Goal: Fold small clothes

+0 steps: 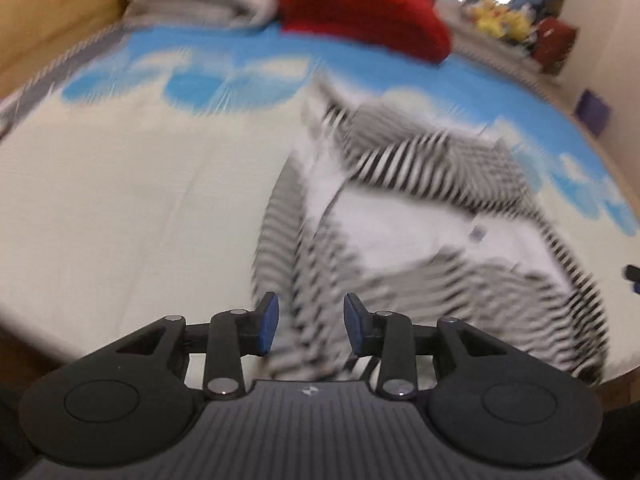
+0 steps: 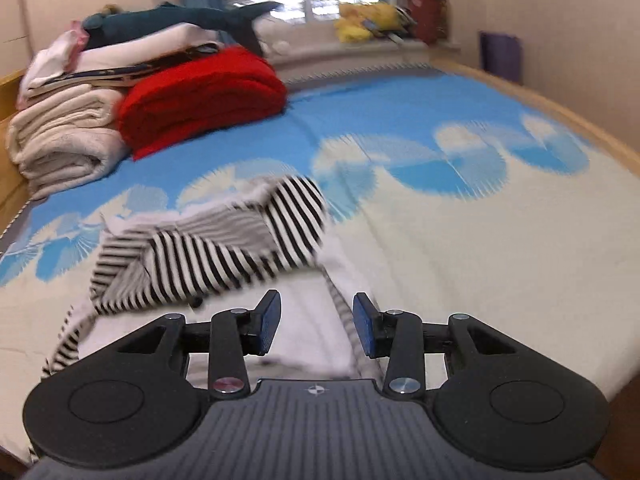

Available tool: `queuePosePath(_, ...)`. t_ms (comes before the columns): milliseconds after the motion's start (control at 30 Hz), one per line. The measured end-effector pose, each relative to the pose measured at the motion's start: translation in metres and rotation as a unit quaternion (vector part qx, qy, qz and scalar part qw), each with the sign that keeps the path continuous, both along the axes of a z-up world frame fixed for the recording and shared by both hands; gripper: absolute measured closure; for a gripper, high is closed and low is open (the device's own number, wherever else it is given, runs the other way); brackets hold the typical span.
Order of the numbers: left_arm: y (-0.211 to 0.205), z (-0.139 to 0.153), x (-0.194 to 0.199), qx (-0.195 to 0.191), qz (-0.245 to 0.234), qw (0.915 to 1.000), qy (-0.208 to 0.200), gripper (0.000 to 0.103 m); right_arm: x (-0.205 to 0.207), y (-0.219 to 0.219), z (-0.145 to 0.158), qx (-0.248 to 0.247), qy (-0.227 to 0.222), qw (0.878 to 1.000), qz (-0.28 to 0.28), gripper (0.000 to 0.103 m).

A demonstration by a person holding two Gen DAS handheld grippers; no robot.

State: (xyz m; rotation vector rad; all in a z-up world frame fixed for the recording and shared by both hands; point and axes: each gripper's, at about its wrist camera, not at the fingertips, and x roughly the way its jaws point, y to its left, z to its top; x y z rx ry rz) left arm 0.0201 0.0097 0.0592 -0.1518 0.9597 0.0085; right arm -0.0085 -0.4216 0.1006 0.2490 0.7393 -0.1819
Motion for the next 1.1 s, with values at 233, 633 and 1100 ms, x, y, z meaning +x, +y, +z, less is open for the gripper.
queuePosePath(233, 0.018, -0.015, 0.01, -0.022, 0.034, 0.9992, 0.002, 0.063, -0.008, 0.006, -0.022, -0.024, 0.037, 0.999, 0.001, 0.061)
queuePosePath(633, 0.028, -0.032, 0.013, -0.053, 0.057, 0.9968, 0.016, 0.06, -0.009, 0.001, -0.046, 0.003, 0.078, 0.997, -0.024, 0.058)
queuePosePath(1100, 0.052, -0.059, 0.035, -0.177, 0.095, 0.9769, 0.072, 0.033, -0.006, -0.022, -0.059, 0.058, 0.099, 0.991, -0.065, 0.045)
